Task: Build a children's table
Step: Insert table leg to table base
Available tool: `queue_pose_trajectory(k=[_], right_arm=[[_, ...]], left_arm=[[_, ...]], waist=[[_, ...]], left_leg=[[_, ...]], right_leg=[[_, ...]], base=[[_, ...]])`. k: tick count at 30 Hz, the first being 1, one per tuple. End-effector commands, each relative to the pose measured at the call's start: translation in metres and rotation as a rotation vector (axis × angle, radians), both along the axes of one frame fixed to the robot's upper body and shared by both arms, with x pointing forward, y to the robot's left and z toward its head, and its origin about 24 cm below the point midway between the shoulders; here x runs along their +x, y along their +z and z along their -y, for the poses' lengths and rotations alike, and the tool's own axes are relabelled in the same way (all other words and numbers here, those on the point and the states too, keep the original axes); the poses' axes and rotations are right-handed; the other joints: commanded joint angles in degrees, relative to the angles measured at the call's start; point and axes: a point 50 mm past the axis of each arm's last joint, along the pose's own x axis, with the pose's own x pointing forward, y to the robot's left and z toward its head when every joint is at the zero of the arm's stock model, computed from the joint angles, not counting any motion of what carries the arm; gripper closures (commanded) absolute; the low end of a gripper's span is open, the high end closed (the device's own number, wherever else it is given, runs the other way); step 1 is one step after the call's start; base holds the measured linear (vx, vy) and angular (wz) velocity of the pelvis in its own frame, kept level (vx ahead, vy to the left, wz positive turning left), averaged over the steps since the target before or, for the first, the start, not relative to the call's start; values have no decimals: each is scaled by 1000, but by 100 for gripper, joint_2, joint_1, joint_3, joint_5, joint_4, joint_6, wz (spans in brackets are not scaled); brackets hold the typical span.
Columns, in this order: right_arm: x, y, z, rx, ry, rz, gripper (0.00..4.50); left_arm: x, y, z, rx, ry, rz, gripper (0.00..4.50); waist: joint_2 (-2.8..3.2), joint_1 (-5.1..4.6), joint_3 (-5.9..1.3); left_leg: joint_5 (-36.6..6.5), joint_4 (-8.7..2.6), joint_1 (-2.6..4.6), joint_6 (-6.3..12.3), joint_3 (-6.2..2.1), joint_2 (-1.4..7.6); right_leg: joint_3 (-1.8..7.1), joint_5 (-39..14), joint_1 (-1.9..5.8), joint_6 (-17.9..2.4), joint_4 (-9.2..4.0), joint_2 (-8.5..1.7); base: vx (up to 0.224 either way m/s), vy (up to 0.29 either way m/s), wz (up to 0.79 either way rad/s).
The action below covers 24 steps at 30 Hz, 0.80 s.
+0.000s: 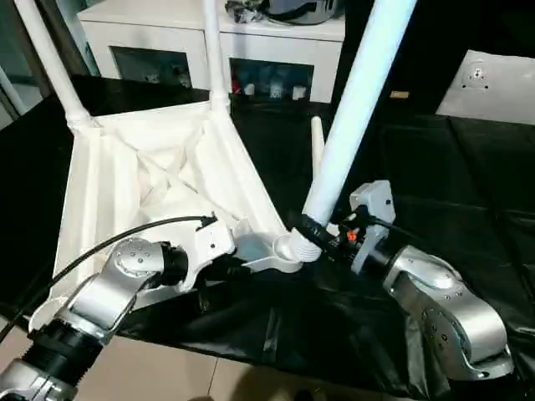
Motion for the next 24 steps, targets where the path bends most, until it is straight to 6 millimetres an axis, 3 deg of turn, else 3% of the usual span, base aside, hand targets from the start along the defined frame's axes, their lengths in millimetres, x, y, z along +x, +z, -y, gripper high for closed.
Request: queue_pose_trajectory(k=[1,5,6,9,11,18,21,23,24], right_arm=[[5,8,-7,-19,39,40,263],[13,0,-15,-64,70,1,263],[15,-5,-17,-94,78,-22,263],[19,-12,-23,-117,97,-59,263],[20,-15,-25,-121,112,-76,263],[21,-24,-28,-157,147,-115,263],[22,-27,-27,-162,140,-128,263],[22,-31,-24,-126,108,-147,263],[22,-32,-23,-114,99,-151,263]], left_arm=[[-5,-5,-11,47,-12,-33,450],[-8,0,-13,2,-58,-26,450],[-7,1,-15,-4,-59,-17,450],[-6,2,-15,-7,-59,-13,450],[-6,3,-15,-14,-60,-10,450],[-3,4,-17,-5,-67,7,450],[-3,6,-17,-7,-74,9,450],[-1,7,-17,-10,-75,11,450],[-1,7,-17,-12,-75,11,450]], waist=[[67,1,-322],[73,-7,-324],[10,0,-335],[40,20,-332],[-16,30,-327],[-31,30,-296],[-6,34,-305],[55,31,-311],[34,24,-314]], left_leg=[[-990,-512,-79,120,-122,329],[-910,-507,-58,126,-106,336],[-797,-504,-70,134,-105,346],[-694,-512,-69,118,-97,366],[-649,-516,-82,117,-89,372],[-827,-529,-63,85,-87,360],[-800,-529,-62,72,-93,365],[-813,-529,-62,42,-98,368],[-829,-527,-63,39,-93,366]], right_leg=[[327,-2806,322,-393,-474,-520],[352,-2689,301,-500,-451,-527],[352,-2506,309,-576,-414,-523],[370,-2143,318,-764,-361,-532],[379,-2076,340,-772,-342,-541],[380,-2646,320,-550,-411,-556],[379,-2567,316,-542,-405,-551],[381,-2416,315,-604,-393,-548],[381,-2387,317,-620,-395,-543]], base=[[0,0,0],[0,0,0],[0,0,0],[0,0,0],[0,0,0],[0,0,0],[0,0,0],[0,0,0],[0,0,0]])
